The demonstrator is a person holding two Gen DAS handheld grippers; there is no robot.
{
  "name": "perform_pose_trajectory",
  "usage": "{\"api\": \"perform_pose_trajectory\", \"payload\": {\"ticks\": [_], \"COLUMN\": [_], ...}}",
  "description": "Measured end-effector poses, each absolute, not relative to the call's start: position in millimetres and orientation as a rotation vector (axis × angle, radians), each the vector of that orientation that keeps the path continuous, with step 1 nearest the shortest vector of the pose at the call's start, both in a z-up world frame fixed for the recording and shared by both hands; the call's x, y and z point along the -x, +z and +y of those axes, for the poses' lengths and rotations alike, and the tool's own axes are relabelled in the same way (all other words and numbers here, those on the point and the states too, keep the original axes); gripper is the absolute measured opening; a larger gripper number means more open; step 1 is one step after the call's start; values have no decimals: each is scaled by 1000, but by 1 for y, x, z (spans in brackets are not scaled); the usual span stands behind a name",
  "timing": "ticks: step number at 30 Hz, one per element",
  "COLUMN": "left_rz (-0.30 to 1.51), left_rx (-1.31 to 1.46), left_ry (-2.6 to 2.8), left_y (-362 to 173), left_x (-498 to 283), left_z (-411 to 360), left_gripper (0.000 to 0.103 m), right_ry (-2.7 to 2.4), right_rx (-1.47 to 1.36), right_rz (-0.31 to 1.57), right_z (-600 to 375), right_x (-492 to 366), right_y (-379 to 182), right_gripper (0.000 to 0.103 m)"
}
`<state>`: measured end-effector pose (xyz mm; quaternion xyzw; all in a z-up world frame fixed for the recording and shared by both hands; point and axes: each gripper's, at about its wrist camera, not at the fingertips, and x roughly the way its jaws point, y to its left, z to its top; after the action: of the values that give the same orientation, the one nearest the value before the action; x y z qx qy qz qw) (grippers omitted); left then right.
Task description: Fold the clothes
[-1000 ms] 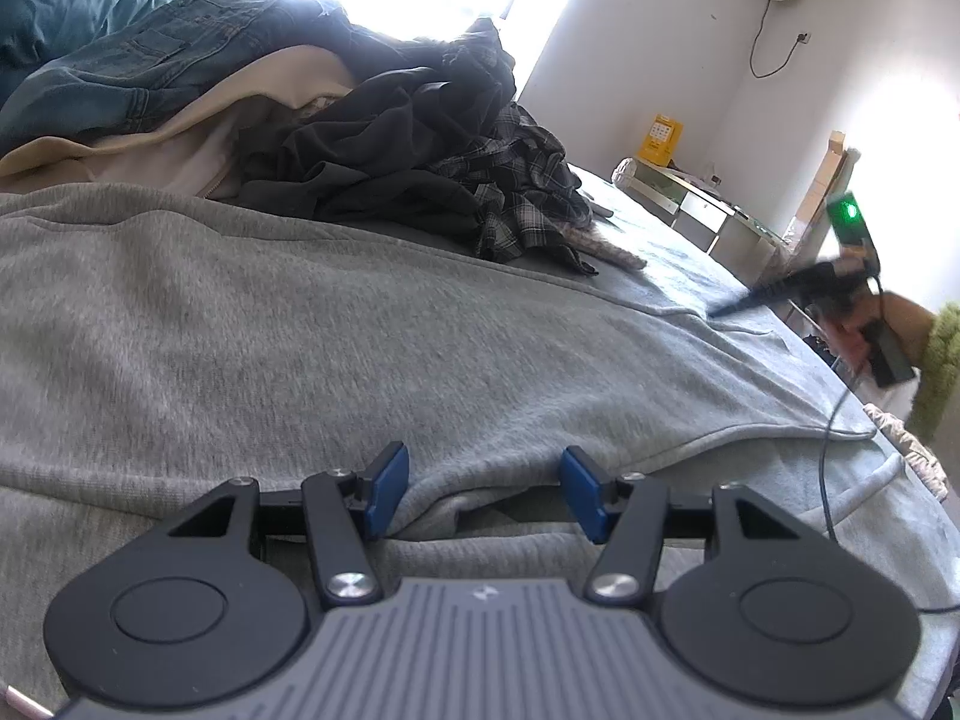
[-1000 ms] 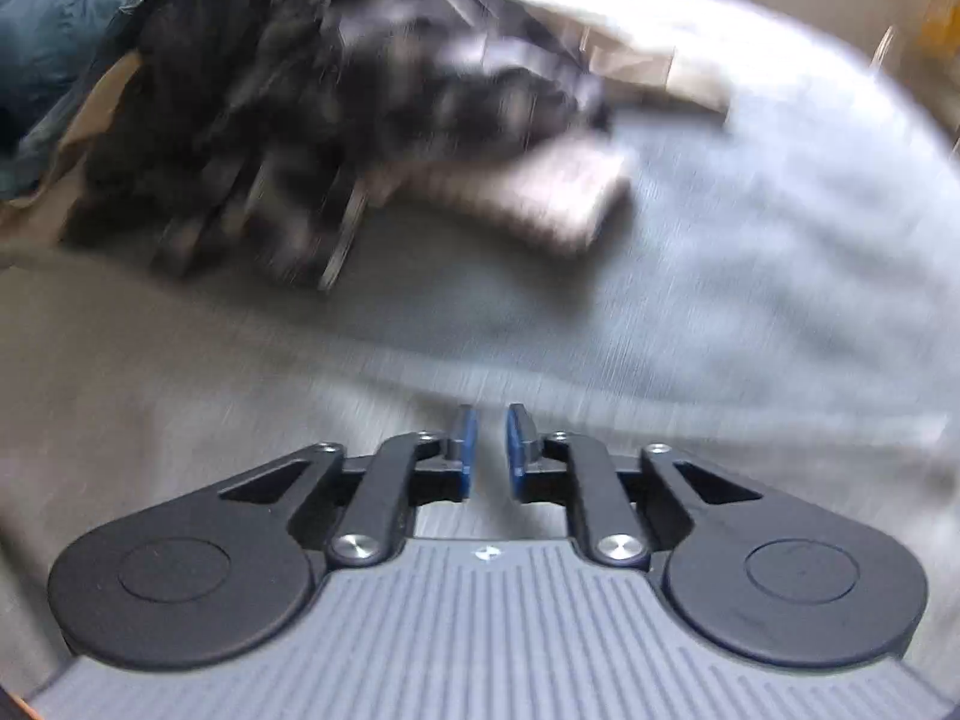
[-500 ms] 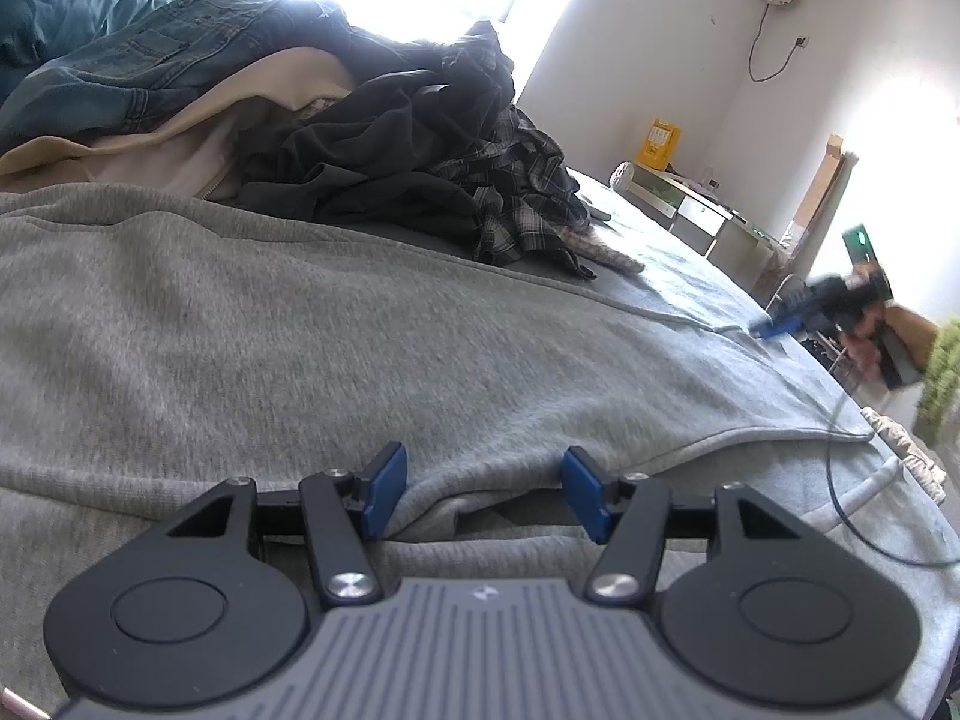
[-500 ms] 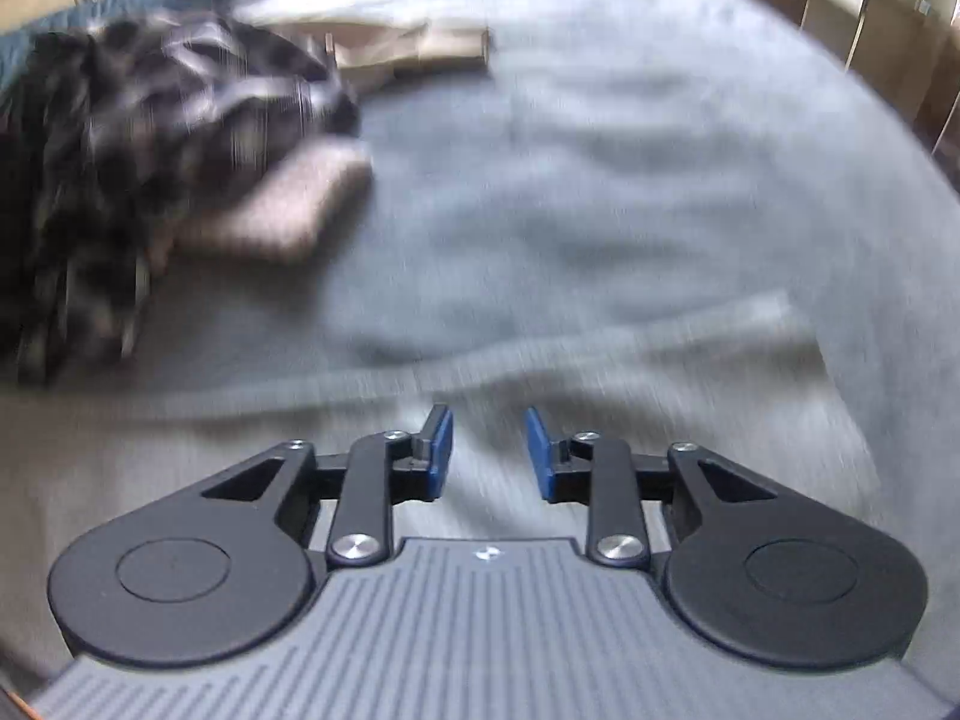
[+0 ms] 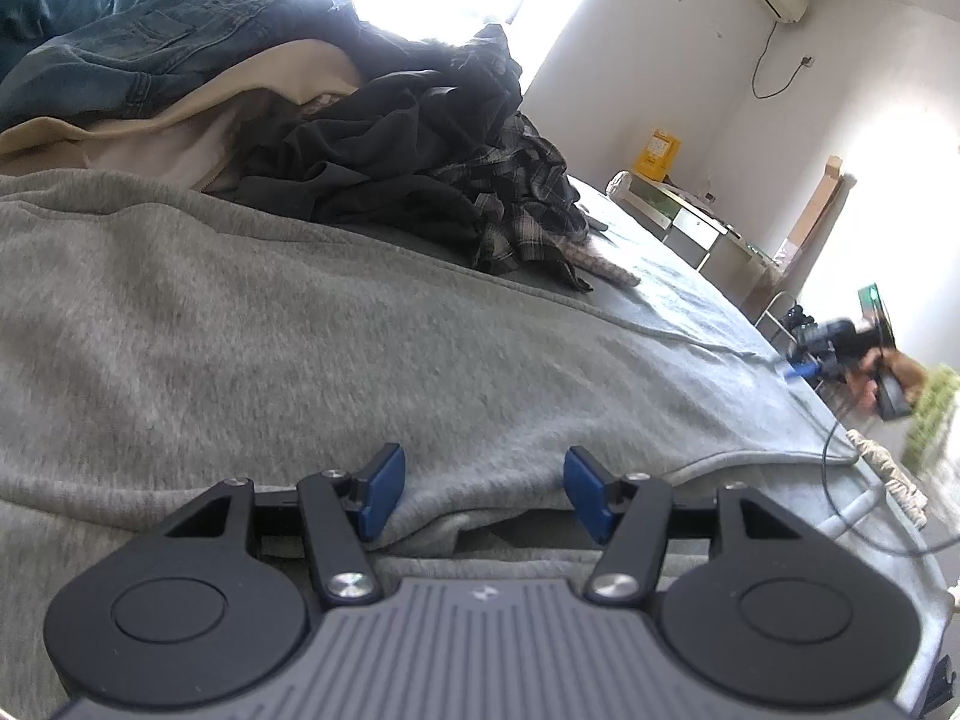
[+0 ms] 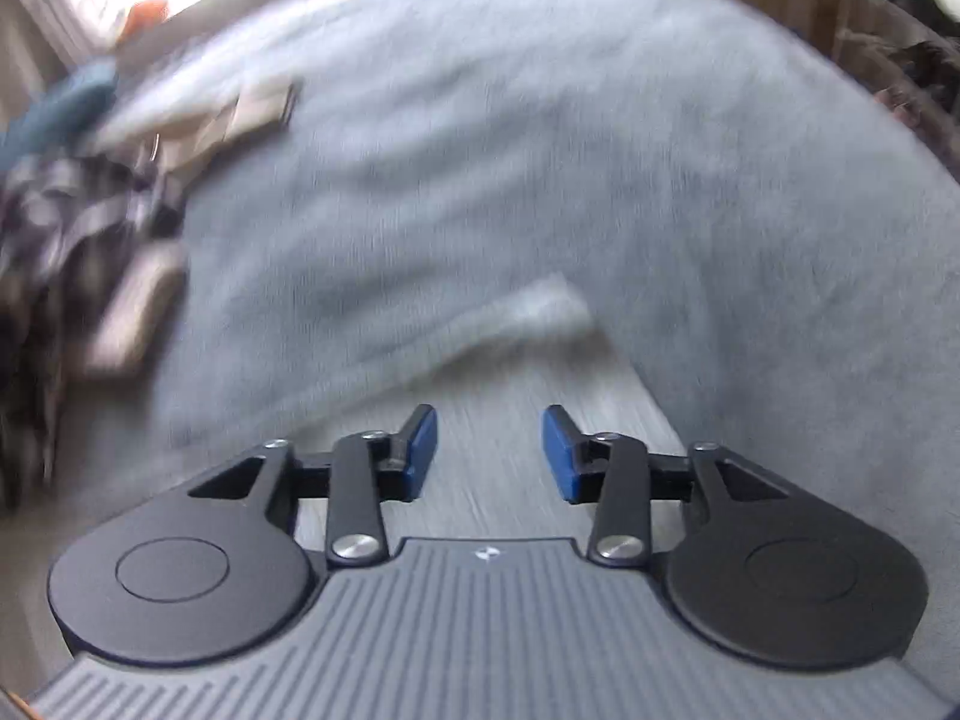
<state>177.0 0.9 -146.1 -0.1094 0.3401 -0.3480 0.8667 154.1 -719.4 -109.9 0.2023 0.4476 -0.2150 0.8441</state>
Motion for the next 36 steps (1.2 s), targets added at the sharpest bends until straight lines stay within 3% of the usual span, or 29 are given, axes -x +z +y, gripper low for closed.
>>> {"api": "perform_pose_trajectory", "payload": {"ticks": [2,6,10,14,21,30,36], "left_rz": [718,716,720,717,710,766,793], "left_rx": [229,199,166,192,206,298,298], "left_ry": [-711,-665,-635,-608,-557,-503,-456], "left_y": [-142,-129,-110,-87,-46,-69,-94], "left_x": [-177,-170,-162,-152,-103,-17,6], "left_z": [-1,-4,1,10,39,90,119], "left_gripper": [61,61,61,61,61,61,61], "right_ry": [-491,-633,-837,-670,-299,236,243], "right_rx": [-372,-488,-423,-422,-309,-376,-314], "right_rz": [991,844,777,711,669,745,695], "right_z": [-726,-773,-771,-737,-601,-344,-266], "right_x": [-154,-153,-126,-66,-16,-112,-150], "right_y": [-123,-146,-123,-73,-2,-88,-115], "right_gripper": [42,47,48,48,49,43,41]}}
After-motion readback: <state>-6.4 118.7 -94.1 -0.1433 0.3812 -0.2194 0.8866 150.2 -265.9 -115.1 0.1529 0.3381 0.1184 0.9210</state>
